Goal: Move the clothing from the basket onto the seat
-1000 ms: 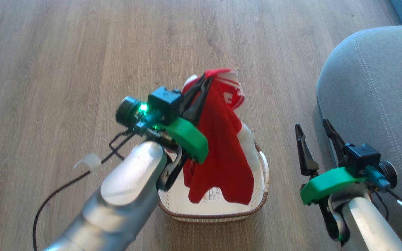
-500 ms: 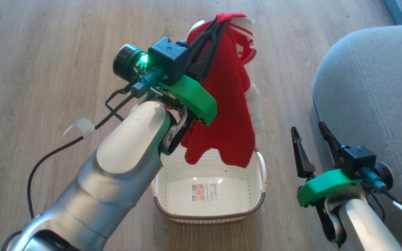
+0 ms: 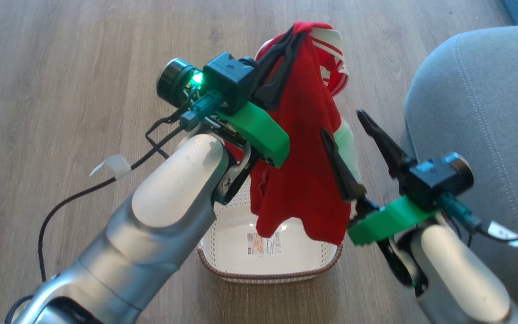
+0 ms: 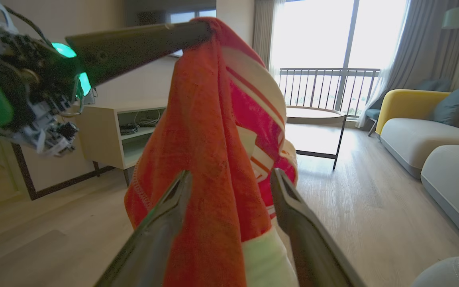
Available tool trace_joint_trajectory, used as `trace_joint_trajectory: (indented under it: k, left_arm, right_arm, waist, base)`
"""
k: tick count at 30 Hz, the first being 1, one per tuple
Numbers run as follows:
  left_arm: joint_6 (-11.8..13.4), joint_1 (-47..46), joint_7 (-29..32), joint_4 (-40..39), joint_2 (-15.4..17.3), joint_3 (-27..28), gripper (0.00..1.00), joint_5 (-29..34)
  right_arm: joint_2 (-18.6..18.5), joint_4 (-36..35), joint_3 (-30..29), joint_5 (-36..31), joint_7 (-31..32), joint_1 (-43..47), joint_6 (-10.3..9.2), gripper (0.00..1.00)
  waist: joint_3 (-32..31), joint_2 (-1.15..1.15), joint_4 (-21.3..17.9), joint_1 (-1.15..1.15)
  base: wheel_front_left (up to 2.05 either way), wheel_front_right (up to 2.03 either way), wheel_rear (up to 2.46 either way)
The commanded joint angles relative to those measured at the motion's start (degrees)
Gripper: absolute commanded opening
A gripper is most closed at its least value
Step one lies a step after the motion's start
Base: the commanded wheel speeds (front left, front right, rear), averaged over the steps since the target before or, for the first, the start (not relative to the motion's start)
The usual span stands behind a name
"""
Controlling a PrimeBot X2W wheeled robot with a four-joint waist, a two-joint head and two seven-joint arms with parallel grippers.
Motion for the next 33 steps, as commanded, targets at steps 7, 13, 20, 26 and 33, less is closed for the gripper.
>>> trace_joint_trajectory:
  k: [7,13,20,26,33]
  left_arm:
    - [0.6,-4.3,-0.3,-2.9,0.5,-0.4,0.0,-1.3]
    - [1.0,-4.6,-0.4,-3.6,0.5,-2.6,0.0,-2.6]
    - [1.6,-4.8,-0.5,-4.3,0.5,-4.7,0.0,-3.7]
    - [1.9,-4.7,-0.6,-3.7,0.5,-5.3,0.0,-4.3]
    - [1.8,-4.2,-0.8,-2.5,0.5,-5.1,0.04,-4.4]
  right_arm:
    - [-1.4,1.9,5.1,1.9,-0.3,-9.1,0.4,1.0]
    - [-0.9,9.2,8.9,3.8,-0.3,-13.1,0.4,1.0]
    - [0.0,17.2,13.2,7.0,-0.3,-15.7,0.4,0.99]
    - [0.3,18.6,14.0,9.5,-0.3,-16.7,0.4,0.0]
    - [-0.1,16.6,12.7,9.8,-0.3,-15.1,0.4,0.0]
  waist:
    - [0.5,0.0,1.2,0.0]
    - [0.4,0.0,2.5,0.0]
    - [0.3,0.0,3.4,0.0]
    - [0.6,0.0,3.5,0.0]
    - [1.1,0.0,2.4,0.0]
  base:
    - [0.0,0.0,0.0]
    - [0.0,0.0,0.0]
    - [0.0,0.0,0.0]
    - [0.0,0.0,0.0]
    - [0.0,0.0,0.0]
